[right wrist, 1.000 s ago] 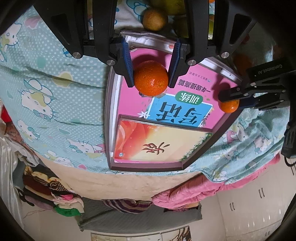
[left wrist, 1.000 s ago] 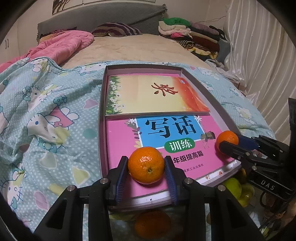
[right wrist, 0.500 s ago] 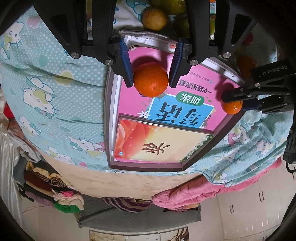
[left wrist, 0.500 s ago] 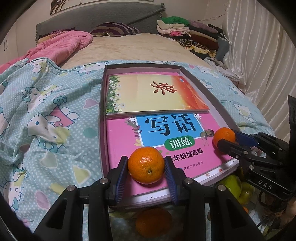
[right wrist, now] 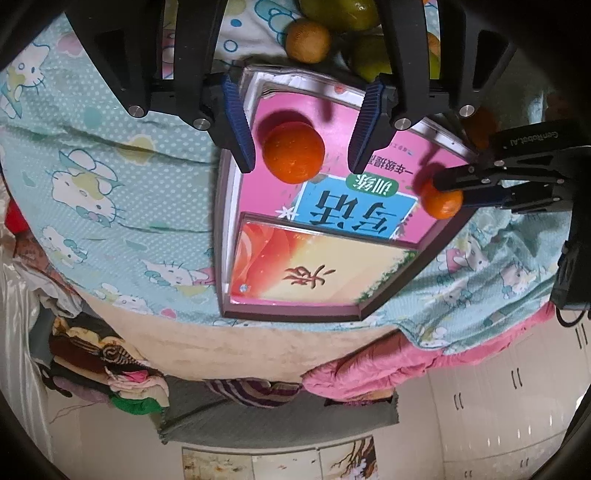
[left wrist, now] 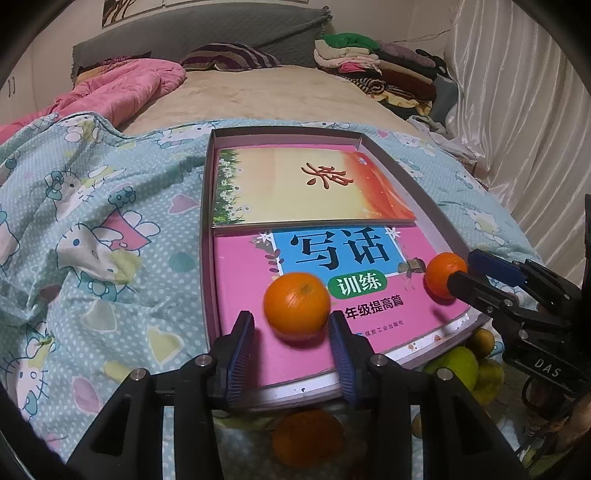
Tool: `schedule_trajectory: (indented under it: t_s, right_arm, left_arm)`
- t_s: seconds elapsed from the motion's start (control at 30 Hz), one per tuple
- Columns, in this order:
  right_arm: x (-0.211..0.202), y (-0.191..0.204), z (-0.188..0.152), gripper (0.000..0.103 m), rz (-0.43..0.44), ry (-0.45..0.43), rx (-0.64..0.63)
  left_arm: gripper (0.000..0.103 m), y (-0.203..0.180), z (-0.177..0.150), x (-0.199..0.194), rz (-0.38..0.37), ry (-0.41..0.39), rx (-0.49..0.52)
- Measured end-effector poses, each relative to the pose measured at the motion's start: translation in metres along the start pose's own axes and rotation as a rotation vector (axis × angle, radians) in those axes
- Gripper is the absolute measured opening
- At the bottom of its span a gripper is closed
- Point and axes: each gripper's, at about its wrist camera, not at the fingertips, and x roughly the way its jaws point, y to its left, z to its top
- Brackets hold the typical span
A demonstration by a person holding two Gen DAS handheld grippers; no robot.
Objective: Organize fruits
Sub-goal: 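Open the left gripper over the workbook while the right gripper releases its mandarin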
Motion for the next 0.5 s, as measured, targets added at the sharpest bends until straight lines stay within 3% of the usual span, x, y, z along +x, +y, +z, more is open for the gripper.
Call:
schedule_trajectory:
  t_s: [0.07,0.17,0.3,0.4,0.5]
  right_arm:
    - [-0.004,-0.003,0.000,0.057,-0.003,-0.009,0.009]
    - [-0.011,-0.005,-0.001,0.060,-0.005,-0.027,0.018]
    - [-0.021,-0.008,-0.002,0.064,-0.022,-0.055,0.020]
    - [-0.030,-0.010,-0.003,0.067,-0.036,-0.079,0.022]
    - [-0.039,-0.011,-0.004,0.069,-0.034,-0.097,0.032]
  left_arm:
    - [0.047,-0.001,0.000,-0.003,-0.003,-0.005,-0.002]
    - [0.060,-0.002,0.001,-0.010,0.005,-0.020,-0.004]
    - [0.062,0.000,0.003,-0.022,-0.003,-0.045,-0.014]
    - [0.072,0.000,0.005,-0.033,-0.006,-0.068,-0.014]
    - [0.075,-0.003,0.005,-0.045,0.001,-0.098,-0.006]
